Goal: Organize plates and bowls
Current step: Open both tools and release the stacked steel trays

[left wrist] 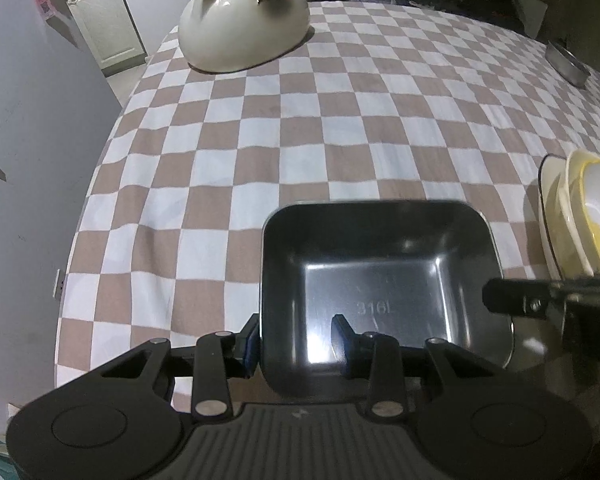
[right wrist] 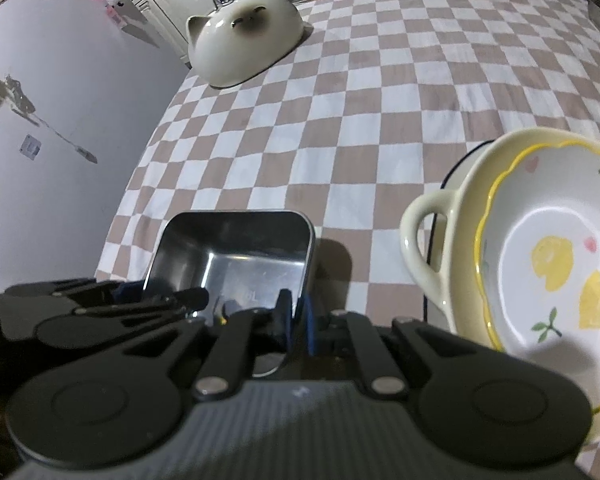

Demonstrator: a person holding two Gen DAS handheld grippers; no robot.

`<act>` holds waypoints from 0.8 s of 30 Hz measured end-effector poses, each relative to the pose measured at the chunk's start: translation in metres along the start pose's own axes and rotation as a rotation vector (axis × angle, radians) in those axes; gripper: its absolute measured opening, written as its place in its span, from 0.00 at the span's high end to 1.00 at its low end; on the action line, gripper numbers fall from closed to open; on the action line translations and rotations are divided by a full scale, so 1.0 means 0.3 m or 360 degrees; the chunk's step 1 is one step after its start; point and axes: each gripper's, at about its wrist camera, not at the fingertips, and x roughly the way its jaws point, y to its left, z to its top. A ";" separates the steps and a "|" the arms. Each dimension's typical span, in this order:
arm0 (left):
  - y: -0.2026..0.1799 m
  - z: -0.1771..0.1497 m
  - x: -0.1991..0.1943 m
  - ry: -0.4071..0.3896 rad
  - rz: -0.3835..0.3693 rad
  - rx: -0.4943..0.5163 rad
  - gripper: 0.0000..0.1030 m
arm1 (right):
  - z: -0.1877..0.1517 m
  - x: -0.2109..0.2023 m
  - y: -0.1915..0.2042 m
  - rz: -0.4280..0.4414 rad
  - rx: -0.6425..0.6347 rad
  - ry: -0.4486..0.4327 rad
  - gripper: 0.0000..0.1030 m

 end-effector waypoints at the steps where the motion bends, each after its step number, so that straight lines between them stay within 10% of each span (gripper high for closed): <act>1: -0.001 -0.005 -0.001 0.0001 0.0004 0.0010 0.63 | -0.001 0.005 -0.002 0.0004 -0.0003 -0.0001 0.90; 12: 0.021 -0.017 -0.054 -0.0049 -0.0056 -0.0044 0.57 | -0.028 0.000 -0.005 0.0042 -0.0019 -0.0035 0.86; 24: 0.062 -0.058 -0.176 -0.0158 -0.0058 -0.0063 0.25 | -0.036 -0.110 0.014 0.0033 -0.0209 -0.0152 0.47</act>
